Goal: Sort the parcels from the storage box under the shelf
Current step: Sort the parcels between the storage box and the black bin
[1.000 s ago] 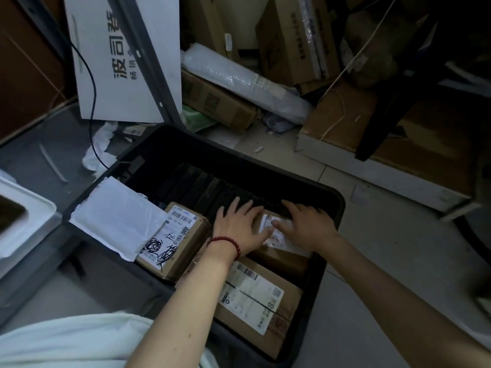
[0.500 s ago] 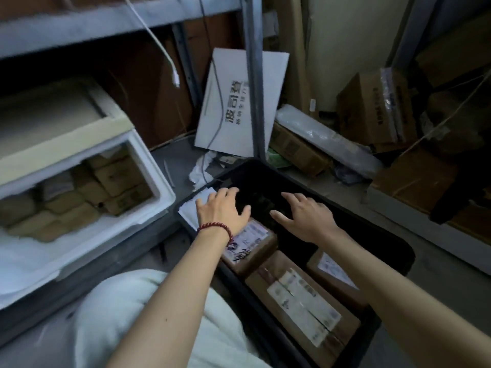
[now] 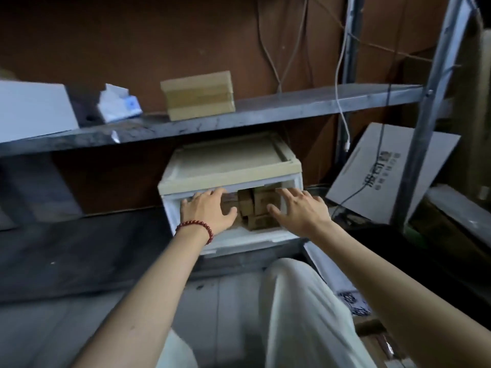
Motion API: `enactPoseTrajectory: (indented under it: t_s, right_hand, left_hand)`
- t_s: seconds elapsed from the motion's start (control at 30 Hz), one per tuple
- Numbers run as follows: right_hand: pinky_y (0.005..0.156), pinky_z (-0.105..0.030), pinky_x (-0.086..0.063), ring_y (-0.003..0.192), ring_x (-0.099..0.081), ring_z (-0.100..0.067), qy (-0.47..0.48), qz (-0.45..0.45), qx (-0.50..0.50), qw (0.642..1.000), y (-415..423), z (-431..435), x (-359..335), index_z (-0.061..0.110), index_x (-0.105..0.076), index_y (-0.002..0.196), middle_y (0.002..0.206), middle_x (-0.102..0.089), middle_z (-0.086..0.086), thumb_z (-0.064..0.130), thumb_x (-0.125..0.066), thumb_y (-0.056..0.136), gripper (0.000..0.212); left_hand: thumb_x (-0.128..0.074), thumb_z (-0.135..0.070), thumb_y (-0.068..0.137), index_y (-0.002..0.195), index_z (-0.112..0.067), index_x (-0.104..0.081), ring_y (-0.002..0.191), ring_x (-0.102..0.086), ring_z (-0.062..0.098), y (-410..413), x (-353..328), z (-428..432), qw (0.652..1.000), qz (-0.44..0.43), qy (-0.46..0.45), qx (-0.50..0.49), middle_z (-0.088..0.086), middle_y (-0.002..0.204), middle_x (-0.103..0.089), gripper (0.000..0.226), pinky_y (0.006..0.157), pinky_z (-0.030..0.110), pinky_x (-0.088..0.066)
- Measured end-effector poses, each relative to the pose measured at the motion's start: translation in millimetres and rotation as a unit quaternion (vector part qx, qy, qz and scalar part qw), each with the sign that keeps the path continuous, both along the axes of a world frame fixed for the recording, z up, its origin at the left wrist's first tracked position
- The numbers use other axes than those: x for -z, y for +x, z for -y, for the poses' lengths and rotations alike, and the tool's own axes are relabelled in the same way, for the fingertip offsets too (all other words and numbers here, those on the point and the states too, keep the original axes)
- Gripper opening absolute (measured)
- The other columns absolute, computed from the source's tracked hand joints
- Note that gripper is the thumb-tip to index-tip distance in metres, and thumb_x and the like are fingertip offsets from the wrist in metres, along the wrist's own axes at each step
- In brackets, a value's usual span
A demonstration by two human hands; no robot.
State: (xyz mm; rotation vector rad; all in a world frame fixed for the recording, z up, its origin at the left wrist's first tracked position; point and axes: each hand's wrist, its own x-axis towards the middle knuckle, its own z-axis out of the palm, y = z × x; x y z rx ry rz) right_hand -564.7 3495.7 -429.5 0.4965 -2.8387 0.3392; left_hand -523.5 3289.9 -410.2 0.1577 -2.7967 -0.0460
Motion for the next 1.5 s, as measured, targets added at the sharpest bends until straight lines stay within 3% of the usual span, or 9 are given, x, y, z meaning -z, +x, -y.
enactPoseTrajectory:
  t_s: [0.3, 0.47, 0.67, 0.93, 1.03, 1.23, 1.33, 1.5]
  right_hand:
    - [0.104, -0.043, -0.032, 0.133, -0.037, -0.028, 0.036, 0.022, -0.062, 0.997, 5.2, 76.1, 13.1, 0.02, -0.022, 0.15, 0.149, -0.034, -0.006, 0.06, -0.031, 0.095, 0.068]
    - [0.099, -0.041, -0.034, 0.13, -0.039, -0.028, 0.016, 0.055, -0.031, 0.998, -22.5, 88.1, 37.0, 0.018, -0.029, 0.145, 0.145, -0.038, -0.007, 0.059, -0.031, 0.095, 0.065]
    - [0.099, -0.044, -0.036, 0.132, -0.037, -0.029, 0.016, 0.093, -0.025, 0.995, -63.1, 110.1, 71.4, 0.018, -0.029, 0.146, 0.147, -0.036, -0.008, 0.062, -0.033, 0.093, 0.069]
    - [0.101, -0.045, -0.037, 0.133, -0.037, -0.029, 0.037, 0.154, -0.003, 0.987, -112.4, 126.7, 108.3, 0.021, -0.031, 0.143, 0.144, -0.037, -0.008, 0.06, -0.039, 0.093, 0.064]
    - [0.099, -0.044, -0.037, 0.133, -0.036, -0.028, 0.026, 0.166, 0.006, 0.986, -131.6, 130.4, 124.6, 0.02, -0.031, 0.143, 0.144, -0.036, -0.007, 0.057, -0.041, 0.094, 0.063]
    - [0.095, -0.044, -0.039, 0.129, -0.038, -0.031, -0.034, 0.118, 0.015, 0.992, -169.5, 151.0, 155.5, 0.018, -0.032, 0.142, 0.143, -0.036, -0.007, 0.051, -0.044, 0.094, 0.059]
    - [0.096, -0.043, -0.038, 0.129, -0.037, -0.031, -0.045, 0.098, 0.026, 0.994, -187.8, 160.0, 173.0, 0.018, -0.031, 0.144, 0.144, -0.035, -0.008, 0.046, -0.046, 0.094, 0.058]
    - [0.098, -0.045, -0.038, 0.131, -0.034, -0.031, -0.032, 0.067, 0.042, 0.996, -224.1, 163.6, 200.9, 0.02, -0.026, 0.146, 0.148, -0.03, -0.008, 0.041, -0.05, 0.094, 0.061]
  left_hand:
    - [-0.044, -0.054, 0.088, 0.132, -0.031, -0.041, 0.118, -0.047, 0.022, 37.4, 28.7, 84.5, 0.992, 0.059, -0.071, -0.084, -0.003, 0.125, -0.056, 0.05, 0.091, 0.041, -0.034]
    - [-0.045, -0.052, 0.089, 0.134, -0.03, -0.04, 0.118, -0.047, 0.022, 12.2, 60.0, 92.2, 0.994, 0.073, -0.024, -0.074, -0.002, 0.127, -0.056, 0.05, 0.092, 0.04, -0.037]
    - [-0.046, -0.053, 0.091, 0.139, -0.03, -0.036, 0.118, -0.052, 0.024, -37.7, 81.4, 104.7, 0.98, 0.095, 0.151, -0.086, -0.001, 0.138, -0.048, 0.054, 0.086, 0.037, -0.048]
    - [-0.047, -0.048, 0.094, 0.144, -0.024, -0.031, 0.126, -0.046, 0.024, -102.1, 115.1, 89.7, 0.969, 0.118, 0.21, -0.049, 0.003, 0.144, -0.042, 0.058, 0.093, 0.035, -0.043]
    - [-0.047, -0.043, 0.095, 0.146, -0.022, -0.028, 0.13, -0.043, 0.025, -127.4, 132.7, 87.1, 0.971, 0.136, 0.194, -0.035, 0.005, 0.148, -0.038, 0.059, 0.1, 0.039, -0.043]
    - [-0.055, -0.032, 0.094, 0.151, -0.019, -0.018, 0.144, -0.018, 0.03, -186.1, 170.5, 85.2, 0.966, 0.127, 0.222, -0.028, 0.011, 0.158, -0.015, 0.07, 0.115, 0.041, -0.021]
    - [-0.055, -0.038, 0.092, 0.15, -0.023, -0.017, 0.142, -0.022, 0.033, -213.0, 186.9, 91.2, 0.981, 0.105, 0.16, -0.043, 0.007, 0.157, -0.018, 0.071, 0.113, 0.051, -0.025]
    - [-0.051, -0.042, 0.092, 0.149, -0.027, -0.018, 0.136, -0.03, 0.033, -244.1, 211.9, 102.6, 0.988, 0.071, 0.117, -0.071, 0.005, 0.154, -0.024, 0.068, 0.107, 0.051, -0.03]
